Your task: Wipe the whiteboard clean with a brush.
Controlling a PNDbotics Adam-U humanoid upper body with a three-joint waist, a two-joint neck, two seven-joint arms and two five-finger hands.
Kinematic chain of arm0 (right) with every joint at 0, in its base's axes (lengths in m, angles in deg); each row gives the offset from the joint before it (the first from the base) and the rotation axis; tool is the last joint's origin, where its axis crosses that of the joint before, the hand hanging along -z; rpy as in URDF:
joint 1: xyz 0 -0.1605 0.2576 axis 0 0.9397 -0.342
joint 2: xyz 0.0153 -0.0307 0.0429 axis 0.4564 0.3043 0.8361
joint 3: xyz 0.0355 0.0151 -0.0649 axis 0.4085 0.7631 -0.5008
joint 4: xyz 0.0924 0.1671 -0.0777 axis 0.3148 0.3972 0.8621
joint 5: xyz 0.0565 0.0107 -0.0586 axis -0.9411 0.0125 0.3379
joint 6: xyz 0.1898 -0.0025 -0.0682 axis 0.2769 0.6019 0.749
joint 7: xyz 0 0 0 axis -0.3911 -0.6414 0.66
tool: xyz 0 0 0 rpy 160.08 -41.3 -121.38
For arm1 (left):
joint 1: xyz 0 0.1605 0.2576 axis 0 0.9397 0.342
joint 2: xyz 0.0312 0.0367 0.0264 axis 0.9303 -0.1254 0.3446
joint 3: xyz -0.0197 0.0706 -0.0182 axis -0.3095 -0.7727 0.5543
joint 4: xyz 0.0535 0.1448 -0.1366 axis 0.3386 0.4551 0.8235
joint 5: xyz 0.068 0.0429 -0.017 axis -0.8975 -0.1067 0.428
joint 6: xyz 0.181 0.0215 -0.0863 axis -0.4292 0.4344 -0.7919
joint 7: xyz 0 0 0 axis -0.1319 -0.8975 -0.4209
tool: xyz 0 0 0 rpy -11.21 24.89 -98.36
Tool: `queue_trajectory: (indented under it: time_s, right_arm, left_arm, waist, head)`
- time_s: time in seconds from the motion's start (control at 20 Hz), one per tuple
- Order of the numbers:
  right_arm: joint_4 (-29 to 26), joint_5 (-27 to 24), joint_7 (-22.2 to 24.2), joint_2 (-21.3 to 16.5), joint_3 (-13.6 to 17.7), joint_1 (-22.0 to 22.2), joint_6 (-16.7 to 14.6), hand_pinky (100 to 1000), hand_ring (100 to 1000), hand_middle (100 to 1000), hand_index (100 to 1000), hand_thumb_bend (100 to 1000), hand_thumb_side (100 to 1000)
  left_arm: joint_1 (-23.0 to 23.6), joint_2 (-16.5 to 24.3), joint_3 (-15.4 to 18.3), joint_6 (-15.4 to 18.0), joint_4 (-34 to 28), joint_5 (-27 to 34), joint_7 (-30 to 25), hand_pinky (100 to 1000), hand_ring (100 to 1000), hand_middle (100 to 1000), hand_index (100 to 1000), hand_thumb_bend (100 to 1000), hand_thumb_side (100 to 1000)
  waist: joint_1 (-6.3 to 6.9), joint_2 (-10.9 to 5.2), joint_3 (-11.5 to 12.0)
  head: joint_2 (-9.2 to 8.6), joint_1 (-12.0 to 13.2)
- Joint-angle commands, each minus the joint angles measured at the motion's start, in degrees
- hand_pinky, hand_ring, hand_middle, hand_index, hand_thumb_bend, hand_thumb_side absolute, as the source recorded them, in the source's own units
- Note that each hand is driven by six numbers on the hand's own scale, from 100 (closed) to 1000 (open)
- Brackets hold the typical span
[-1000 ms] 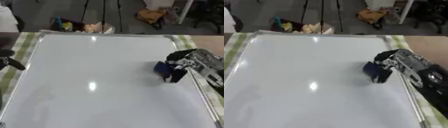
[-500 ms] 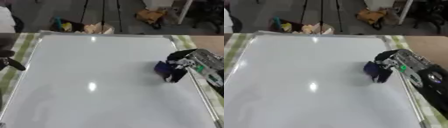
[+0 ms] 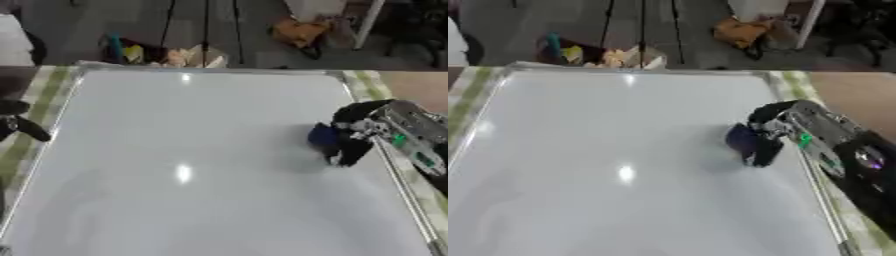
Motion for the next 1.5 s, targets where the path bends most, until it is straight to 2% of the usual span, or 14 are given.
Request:
queue_trajectory:
  time_s: [0.05, 0.55, 1.0, 1.5]
  right_arm:
    - [0.07, 1.81, 0.09, -0.85, 0.45, -1.11, 1.62, 723, 725, 376, 299, 100, 552]
    - [2.33, 1.84, 0.98, 0.34, 0.70, -3.14, 2.26, 721, 718, 371, 295, 100, 555]
    - [0.73, -8.46, 1.01, 0.16, -0.26, -2.94, 0.89, 696, 693, 355, 276, 100, 544]
    - [-0.69, -12.18, 1.04, -1.22, -3.84, -0.22, -1.47, 694, 696, 359, 282, 100, 535]
  left_arm:
    - [-0.37, 0.28, -0.25, 0.10, -1.03, 0.11, -0.24, 416, 826, 709, 631, 100, 921]
    - [-0.40, 0.36, -0.30, 0.15, -1.03, 0.12, -0.40, 416, 827, 710, 630, 100, 921]
    - [-0.57, 0.35, -0.33, 0.16, -1.03, 0.10, -0.40, 416, 827, 711, 630, 100, 918]
    - [-0.65, 0.24, -0.38, 0.18, -1.03, 0.18, -0.46, 418, 827, 712, 632, 100, 919]
  waist:
    - [-0.05, -1.05, -0.19]
    - [-0.12, -0.88, 0.13]
    - [-0.18, -0.82, 0.33]
    - [-0.43, -1.14, 0.72]
  head:
    - [-0.79, -0.21]
    - [-0.89, -0.33]
    - [-0.54, -0.25]
    - [-0.70, -0.42]
